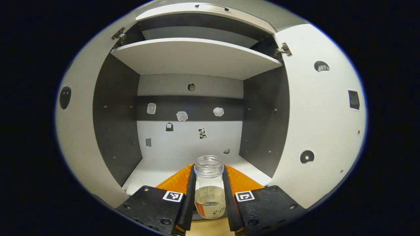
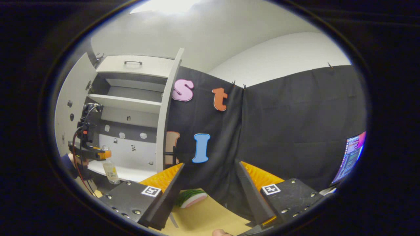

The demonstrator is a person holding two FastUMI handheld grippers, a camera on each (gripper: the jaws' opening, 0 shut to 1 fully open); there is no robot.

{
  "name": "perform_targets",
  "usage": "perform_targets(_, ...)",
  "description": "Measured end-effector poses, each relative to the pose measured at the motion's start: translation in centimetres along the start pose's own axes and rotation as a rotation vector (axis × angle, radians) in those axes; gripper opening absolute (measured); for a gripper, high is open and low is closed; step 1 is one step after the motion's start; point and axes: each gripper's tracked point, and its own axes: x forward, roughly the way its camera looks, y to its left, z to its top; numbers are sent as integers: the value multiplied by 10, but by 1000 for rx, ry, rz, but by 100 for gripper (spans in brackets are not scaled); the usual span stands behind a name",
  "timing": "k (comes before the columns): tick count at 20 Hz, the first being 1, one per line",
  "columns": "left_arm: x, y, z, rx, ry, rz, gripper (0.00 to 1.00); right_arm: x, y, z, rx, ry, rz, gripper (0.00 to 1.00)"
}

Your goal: Grasp the bottle in the cabinet with the left hand and place it on the coaster, then close the right door with the right hand and the left door with the left hand.

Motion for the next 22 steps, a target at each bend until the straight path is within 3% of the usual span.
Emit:
perform_targets(12, -74, -19, -113, -20, -8, -109, 43, 16, 5, 8, 9, -39, 90, 93)
perform_targets(15, -81, -15, -157, -13, 59, -90, 44, 19, 3, 12, 0, -54, 93, 93)
perform_targets(22, -102, -28, -254, -49, 224, -140, 46, 28, 3, 13, -22, -56, 104, 96)
